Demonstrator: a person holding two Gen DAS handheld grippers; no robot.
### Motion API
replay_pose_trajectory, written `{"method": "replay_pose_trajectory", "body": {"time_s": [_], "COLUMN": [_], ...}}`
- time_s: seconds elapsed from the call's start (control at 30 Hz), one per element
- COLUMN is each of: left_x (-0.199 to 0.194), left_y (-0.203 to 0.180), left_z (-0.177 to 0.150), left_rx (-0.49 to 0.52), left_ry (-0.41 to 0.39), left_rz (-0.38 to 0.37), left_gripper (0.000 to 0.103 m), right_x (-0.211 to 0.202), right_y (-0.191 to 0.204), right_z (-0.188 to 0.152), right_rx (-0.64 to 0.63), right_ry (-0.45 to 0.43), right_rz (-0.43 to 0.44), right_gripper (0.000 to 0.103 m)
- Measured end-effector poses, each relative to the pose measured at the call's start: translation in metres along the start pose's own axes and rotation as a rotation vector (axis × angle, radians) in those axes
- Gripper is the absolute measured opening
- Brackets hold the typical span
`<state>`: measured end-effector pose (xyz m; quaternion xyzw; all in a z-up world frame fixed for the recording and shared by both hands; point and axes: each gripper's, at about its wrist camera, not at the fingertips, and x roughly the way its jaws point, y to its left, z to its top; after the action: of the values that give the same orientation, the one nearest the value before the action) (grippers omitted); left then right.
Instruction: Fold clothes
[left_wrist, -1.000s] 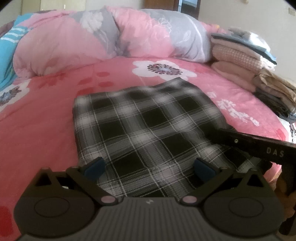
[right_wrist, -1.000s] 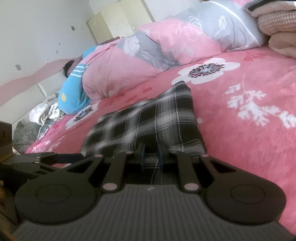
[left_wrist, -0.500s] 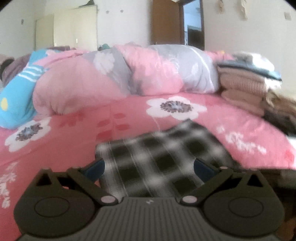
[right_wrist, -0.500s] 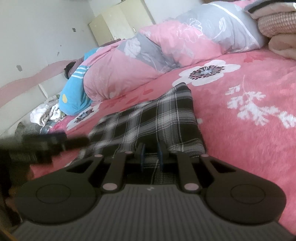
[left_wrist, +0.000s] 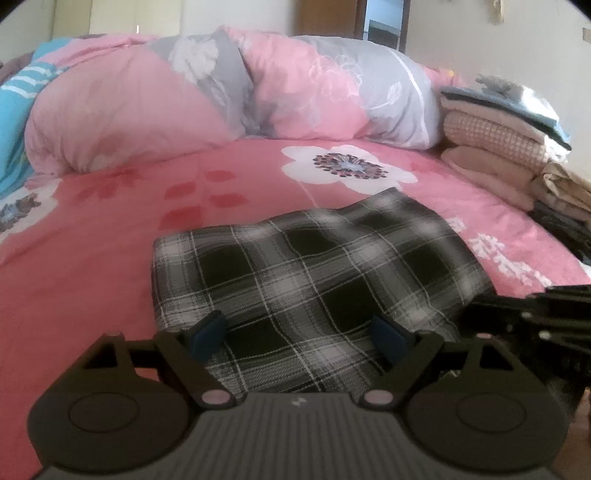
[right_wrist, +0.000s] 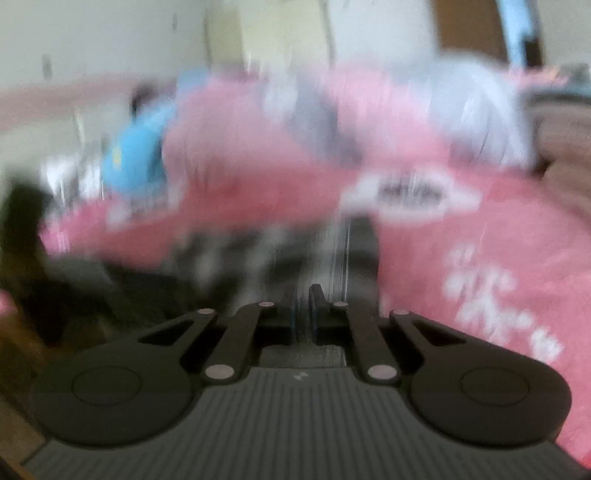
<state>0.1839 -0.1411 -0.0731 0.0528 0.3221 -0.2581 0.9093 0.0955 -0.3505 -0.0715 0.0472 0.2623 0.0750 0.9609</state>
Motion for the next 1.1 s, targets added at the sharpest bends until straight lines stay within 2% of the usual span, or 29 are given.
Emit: {"method": "replay_pose_trajectory", "body": {"time_s": [0.1,0.17,0.27,0.37,0.5,0.6,0.67,0.7,0.77,0.9,0.97,1.0,1.07,1.1], "left_x": [-0.013,-0.014,0.007,0.036,0.03,0.028,0.031,0.04,0.054,0.041,0.039,0.045,0.06,0.06], "left_y": [0.008,0.011,0.011,0.019,0.022,0.026,0.029,0.031,0.034,0.042,0.047,0.05,0.056,0.058], "left_z": [0.012,0.026,0.042,0.036,0.029,0.038,0.046,0.046,0.045,0.048,0.054,0.057,0.058,0.058], "left_rx": [-0.039,-0.067,-0.063,-0.064,-0.042,-0.083,-0.105,-0.108,-0.116,-0.138,-0.156,-0.172,-0.192,-0.196], "left_ry": [-0.028,-0.046,-0.003,0.068,0.026,0.001,-0.003,0.025,0.07,0.015,-0.018,0.002,0.058,0.054], "left_rz": [-0.029,-0.058,-0.053,0.0,-0.005,-0.039,-0.063,-0.048,-0.015,-0.026,-0.041,-0.044,-0.045,-0.035], "left_gripper": [0.088,0.091,0.092,0.092,0.092,0.092,0.094,0.096,0.096,0.095,0.095,0.095,0.096,0.095], "right_x": [0.001,-0.007,0.003,0.035,0.072,0.062,0.062,0.069,0.09,0.132,0.123,0.119,0.125,0.132], "right_y": [-0.002,-0.001,0.0,-0.008,-0.034,-0.041,-0.039,-0.038,-0.041,-0.065,-0.069,-0.067,-0.06,-0.057], "right_z": [0.016,0.038,0.067,0.074,0.058,0.071,0.086,0.091,0.095,0.092,0.098,0.103,0.106,0.107], "right_rx": [-0.014,-0.037,-0.045,-0.027,0.052,0.121,0.118,0.119,0.132,0.211,0.236,0.229,0.225,0.23], "right_ry": [0.037,-0.008,-0.047,0.0,0.123,0.104,0.072,0.074,0.115,0.232,0.191,0.169,0.179,0.197], "right_rz": [0.011,0.007,0.035,0.042,0.026,0.021,0.063,0.074,0.081,0.042,0.029,0.023,0.079,0.109], "right_gripper": [0.005,0.005,0.005,0.005,0.003,0.005,0.005,0.005,0.005,0.0,0.002,0.002,0.002,0.002]}}
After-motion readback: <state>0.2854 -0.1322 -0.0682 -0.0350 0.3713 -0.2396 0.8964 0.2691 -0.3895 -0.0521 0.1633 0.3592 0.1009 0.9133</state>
